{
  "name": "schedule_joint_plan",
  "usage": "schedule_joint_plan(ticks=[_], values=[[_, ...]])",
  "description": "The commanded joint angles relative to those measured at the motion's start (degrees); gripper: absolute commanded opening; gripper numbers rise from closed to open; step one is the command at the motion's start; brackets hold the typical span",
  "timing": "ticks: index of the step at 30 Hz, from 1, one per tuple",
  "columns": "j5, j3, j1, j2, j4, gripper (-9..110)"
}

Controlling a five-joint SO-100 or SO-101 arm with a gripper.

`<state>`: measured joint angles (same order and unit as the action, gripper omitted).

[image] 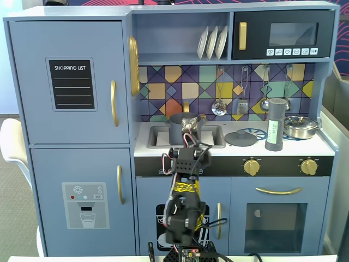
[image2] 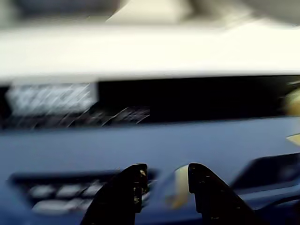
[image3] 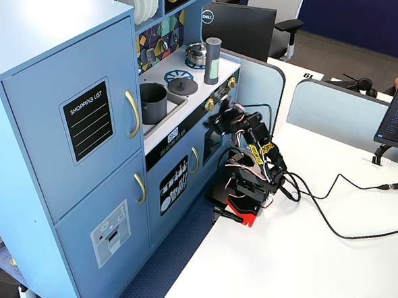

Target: Put salt in the gray recipient

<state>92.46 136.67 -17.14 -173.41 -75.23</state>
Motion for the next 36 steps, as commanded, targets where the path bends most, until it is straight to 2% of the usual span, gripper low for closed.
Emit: schedule_joint_plan(ticks=[1,5,8,12,19,22,36], values=[[-4.2,13.7,6.1,-2.2,5.4,0],[-5.4,29.7,8.0,-4.0,14.9,0],[-10.9,36.3,13.5,-8.3,14.2,0],[-9.9,41.3,16.1,-11.0,11.1,0],[-11.7,41.8,16.1,-11.1,0.4,0],[-14.0,41.9,15.0,-11.1,0.4,0],[-12.6,41.9,14.3,-11.1,0.4,1]])
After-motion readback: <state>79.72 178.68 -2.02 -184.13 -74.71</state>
